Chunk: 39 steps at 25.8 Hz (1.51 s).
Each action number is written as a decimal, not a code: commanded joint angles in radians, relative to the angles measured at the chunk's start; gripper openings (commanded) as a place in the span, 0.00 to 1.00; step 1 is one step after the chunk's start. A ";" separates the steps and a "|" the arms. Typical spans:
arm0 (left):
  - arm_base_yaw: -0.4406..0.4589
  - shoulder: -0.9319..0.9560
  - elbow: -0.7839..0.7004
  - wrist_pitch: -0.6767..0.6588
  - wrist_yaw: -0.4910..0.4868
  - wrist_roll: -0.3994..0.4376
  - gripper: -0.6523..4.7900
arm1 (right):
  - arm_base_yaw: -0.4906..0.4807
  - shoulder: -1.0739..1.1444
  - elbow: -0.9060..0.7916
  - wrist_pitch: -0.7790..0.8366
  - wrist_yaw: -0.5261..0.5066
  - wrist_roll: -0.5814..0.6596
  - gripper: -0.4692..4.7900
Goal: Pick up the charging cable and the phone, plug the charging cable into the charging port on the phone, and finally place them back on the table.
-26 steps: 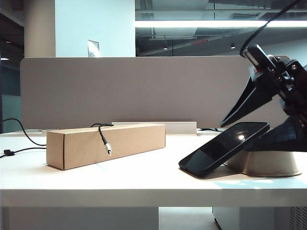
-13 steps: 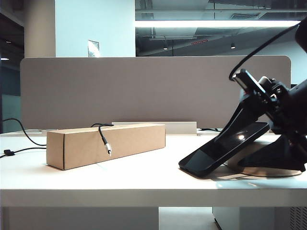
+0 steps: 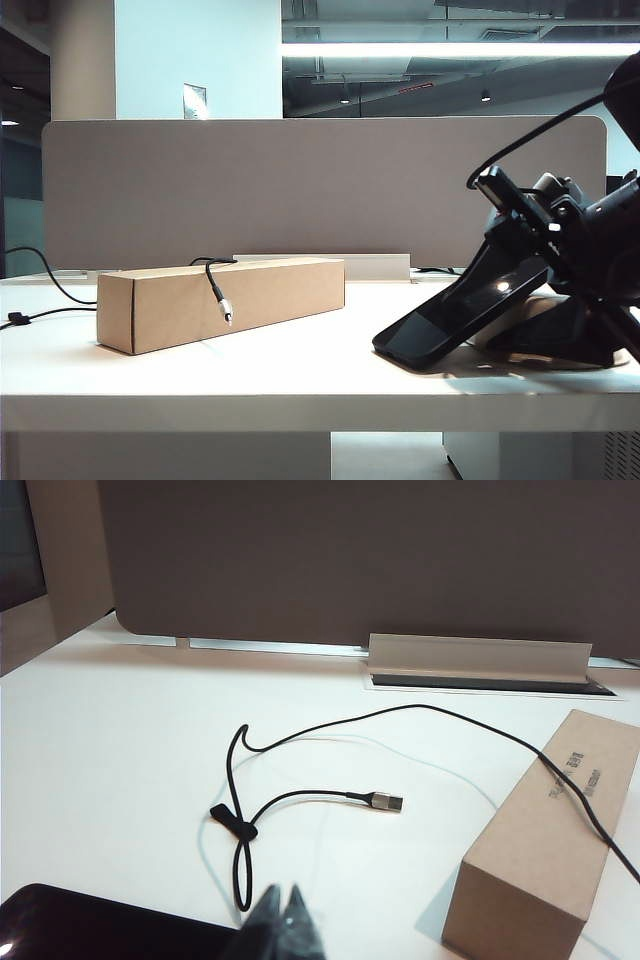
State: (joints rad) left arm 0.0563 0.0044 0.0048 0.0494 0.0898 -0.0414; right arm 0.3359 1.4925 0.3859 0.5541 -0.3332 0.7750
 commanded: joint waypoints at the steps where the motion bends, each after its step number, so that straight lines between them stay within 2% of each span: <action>1: 0.000 0.000 0.005 0.018 0.000 0.003 0.11 | 0.002 0.023 0.011 0.072 0.002 0.025 0.56; 4: 0.000 0.000 0.005 0.019 0.001 0.003 0.11 | 0.002 0.038 0.022 0.091 0.003 0.027 0.42; 7: 0.000 0.000 0.005 0.019 0.000 0.003 0.11 | 0.002 0.039 0.023 0.107 0.023 0.027 0.23; 10: 0.000 0.000 0.006 0.019 0.001 0.003 0.11 | 0.002 0.039 0.023 0.109 0.045 0.027 0.16; 13: 0.000 0.000 0.006 0.019 0.000 0.003 0.11 | 0.002 0.039 0.023 0.109 0.051 0.030 0.15; 15: 0.000 0.000 0.006 0.019 0.001 0.003 0.11 | 0.002 0.039 0.023 0.109 0.051 0.034 0.07; 20: 0.000 0.000 0.006 0.054 0.005 -0.024 0.11 | 0.002 0.038 0.023 0.177 0.032 0.054 0.07; 23: 0.000 0.000 0.006 0.088 0.006 -0.129 0.11 | 0.002 0.038 0.024 0.260 0.008 0.086 0.07; 29: 0.000 0.000 0.006 0.084 0.145 -0.349 0.11 | 0.002 0.036 0.036 0.297 -0.053 0.097 0.07; 32: -0.001 0.000 0.006 0.077 0.162 -0.461 0.11 | 0.002 0.036 0.036 0.323 -0.063 0.097 0.07; 35: -0.011 0.000 0.007 0.076 0.173 -0.512 0.11 | 0.002 0.035 0.036 0.353 -0.071 0.096 0.07; 39: -0.051 0.000 0.027 0.053 0.204 -0.520 0.11 | 0.002 0.035 0.036 0.375 -0.093 0.085 0.07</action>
State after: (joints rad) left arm 0.0223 0.0029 0.0090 0.1078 0.2806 -0.5552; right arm 0.3374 1.5364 0.4152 0.8696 -0.4088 0.8707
